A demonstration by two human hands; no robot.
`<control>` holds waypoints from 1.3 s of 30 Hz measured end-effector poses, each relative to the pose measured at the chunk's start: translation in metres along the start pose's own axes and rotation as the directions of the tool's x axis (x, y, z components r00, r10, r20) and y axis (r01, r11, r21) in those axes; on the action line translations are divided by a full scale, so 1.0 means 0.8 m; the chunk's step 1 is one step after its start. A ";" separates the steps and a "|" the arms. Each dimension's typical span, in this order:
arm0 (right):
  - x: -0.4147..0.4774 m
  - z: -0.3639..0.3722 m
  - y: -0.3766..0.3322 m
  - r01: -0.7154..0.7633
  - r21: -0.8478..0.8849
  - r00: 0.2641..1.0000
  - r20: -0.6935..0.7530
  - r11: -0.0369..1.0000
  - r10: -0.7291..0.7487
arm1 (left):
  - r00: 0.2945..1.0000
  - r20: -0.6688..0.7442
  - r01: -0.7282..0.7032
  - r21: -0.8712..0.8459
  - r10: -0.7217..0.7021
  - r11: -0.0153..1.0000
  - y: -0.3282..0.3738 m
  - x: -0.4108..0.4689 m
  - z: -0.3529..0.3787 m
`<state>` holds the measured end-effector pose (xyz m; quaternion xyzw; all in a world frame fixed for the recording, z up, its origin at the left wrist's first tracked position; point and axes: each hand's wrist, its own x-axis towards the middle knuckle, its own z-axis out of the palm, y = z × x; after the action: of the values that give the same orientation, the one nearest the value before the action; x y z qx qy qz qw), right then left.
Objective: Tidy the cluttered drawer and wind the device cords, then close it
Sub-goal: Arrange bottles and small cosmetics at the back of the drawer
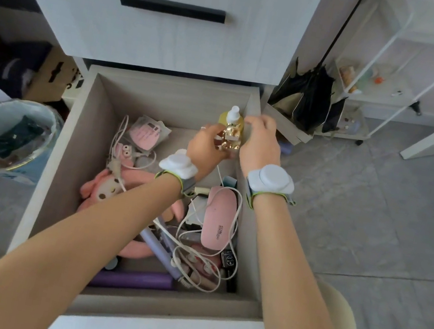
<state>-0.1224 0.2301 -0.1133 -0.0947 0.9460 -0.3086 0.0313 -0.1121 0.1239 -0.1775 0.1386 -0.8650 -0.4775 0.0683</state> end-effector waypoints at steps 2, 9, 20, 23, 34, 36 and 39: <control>0.002 0.003 0.000 0.004 0.027 1.000 -0.009 1.000 -0.004 | 1.000 -0.003 0.024 -0.001 -0.024 1.000 -0.005 0.003 0.010; 0.001 0.004 -0.003 -0.074 0.138 0.994 -0.073 0.988 0.085 | 0.994 0.040 0.099 0.033 -0.100 0.995 -0.014 0.007 0.022; 0.002 -0.001 -0.006 -0.085 0.161 0.993 -0.067 0.983 0.097 | 0.977 -0.043 0.212 0.029 -0.211 0.977 -0.001 0.016 0.031; 0.003 -0.001 -0.008 -0.086 0.153 0.994 -0.060 0.984 0.097 | 0.975 0.028 0.216 0.136 -0.221 0.967 0.008 0.022 0.028; 0.002 0.000 -0.010 -0.065 0.124 0.996 -0.052 0.990 0.072 | 0.957 0.121 0.231 0.239 -0.265 0.943 0.012 0.020 0.026; 0.003 0.002 -0.010 -0.062 0.120 0.996 -0.057 0.991 0.069 | 0.965 0.090 0.221 0.227 -0.247 0.948 0.014 0.018 0.025; 0.004 0.001 -0.009 -0.064 0.122 0.996 -0.049 0.990 0.070 | 0.959 0.111 0.238 0.183 -0.261 0.954 0.019 0.017 0.024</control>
<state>-0.1247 0.2231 -0.1099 -0.0524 0.9288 -0.3662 0.0220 -0.1325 0.1428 -0.1752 0.2197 -0.8802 -0.4158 -0.0631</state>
